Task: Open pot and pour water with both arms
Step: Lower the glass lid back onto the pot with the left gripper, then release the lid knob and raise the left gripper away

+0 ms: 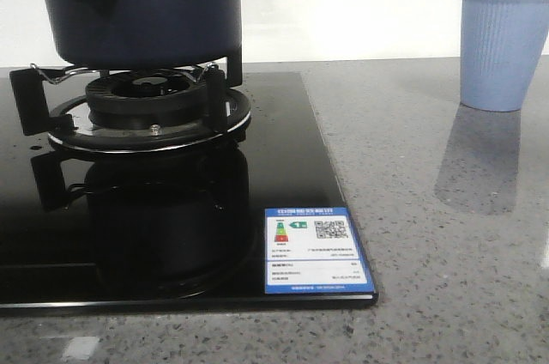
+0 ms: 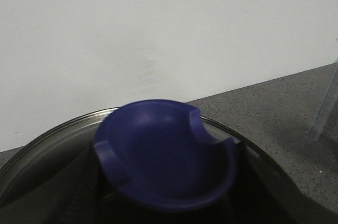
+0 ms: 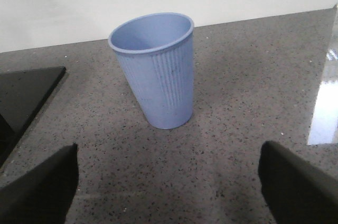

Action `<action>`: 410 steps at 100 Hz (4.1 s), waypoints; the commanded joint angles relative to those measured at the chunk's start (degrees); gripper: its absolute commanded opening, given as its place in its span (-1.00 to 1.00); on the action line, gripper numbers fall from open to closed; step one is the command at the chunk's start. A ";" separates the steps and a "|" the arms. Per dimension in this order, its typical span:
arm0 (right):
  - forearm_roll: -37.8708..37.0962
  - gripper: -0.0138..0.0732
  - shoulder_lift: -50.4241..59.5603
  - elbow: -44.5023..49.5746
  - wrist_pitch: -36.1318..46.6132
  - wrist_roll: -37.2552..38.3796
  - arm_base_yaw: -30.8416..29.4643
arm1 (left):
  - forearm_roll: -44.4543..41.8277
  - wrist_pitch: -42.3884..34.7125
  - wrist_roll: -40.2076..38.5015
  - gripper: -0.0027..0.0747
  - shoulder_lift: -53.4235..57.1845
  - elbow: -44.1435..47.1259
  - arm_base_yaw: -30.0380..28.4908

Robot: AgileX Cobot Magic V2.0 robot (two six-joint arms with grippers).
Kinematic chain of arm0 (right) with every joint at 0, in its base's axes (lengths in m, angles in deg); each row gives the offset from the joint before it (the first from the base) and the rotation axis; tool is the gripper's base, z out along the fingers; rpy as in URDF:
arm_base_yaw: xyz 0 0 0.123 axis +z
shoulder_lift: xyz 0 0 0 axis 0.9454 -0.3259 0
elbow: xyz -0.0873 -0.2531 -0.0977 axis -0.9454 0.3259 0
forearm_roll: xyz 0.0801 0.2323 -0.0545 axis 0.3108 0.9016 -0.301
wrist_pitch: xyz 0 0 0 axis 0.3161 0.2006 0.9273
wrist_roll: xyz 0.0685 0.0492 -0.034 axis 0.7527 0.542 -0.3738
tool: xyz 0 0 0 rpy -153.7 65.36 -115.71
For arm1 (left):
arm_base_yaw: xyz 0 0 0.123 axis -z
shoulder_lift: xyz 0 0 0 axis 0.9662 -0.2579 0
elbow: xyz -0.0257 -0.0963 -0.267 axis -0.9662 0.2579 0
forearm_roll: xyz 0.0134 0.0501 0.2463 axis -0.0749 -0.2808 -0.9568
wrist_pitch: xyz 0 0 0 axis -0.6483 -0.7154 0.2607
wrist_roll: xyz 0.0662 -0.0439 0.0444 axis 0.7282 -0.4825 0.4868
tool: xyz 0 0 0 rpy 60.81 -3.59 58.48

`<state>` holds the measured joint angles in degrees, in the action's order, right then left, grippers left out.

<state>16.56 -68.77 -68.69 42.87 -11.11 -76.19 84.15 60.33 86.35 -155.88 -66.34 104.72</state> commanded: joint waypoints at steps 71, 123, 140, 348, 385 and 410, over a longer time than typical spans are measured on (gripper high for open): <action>-0.12 0.71 0.33 -1.52 2.57 -0.12 -0.26 | -0.45 -0.96 0.04 0.65 3.11 -2.17 -1.63; -1.04 0.38 0.33 -2.36 10.86 -0.12 -0.26 | -1.30 5.76 0.04 0.46 19.49 -1.96 -9.79; -2.22 -0.73 0.33 -4.90 11.24 -0.12 -0.26 | -1.72 13.74 0.04 -0.46 24.26 -1.72 -15.90; -5.74 -0.84 14.01 6.45 6.07 -0.12 -0.26 | -10.42 -2.22 -15.59 -0.98 67.32 51.70 -20.15; -5.74 -0.84 14.01 6.45 5.98 -0.12 -0.26 | -13.67 9.10 -17.82 -0.98 80.35 59.19 -25.95; -5.74 -0.84 13.90 6.45 5.98 -0.12 -0.26 | -13.67 12.51 -17.82 -0.98 80.35 59.08 -25.84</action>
<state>10.37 -54.67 -60.69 47.27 -11.11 -76.19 70.42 75.90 69.12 -77.07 -9.20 79.00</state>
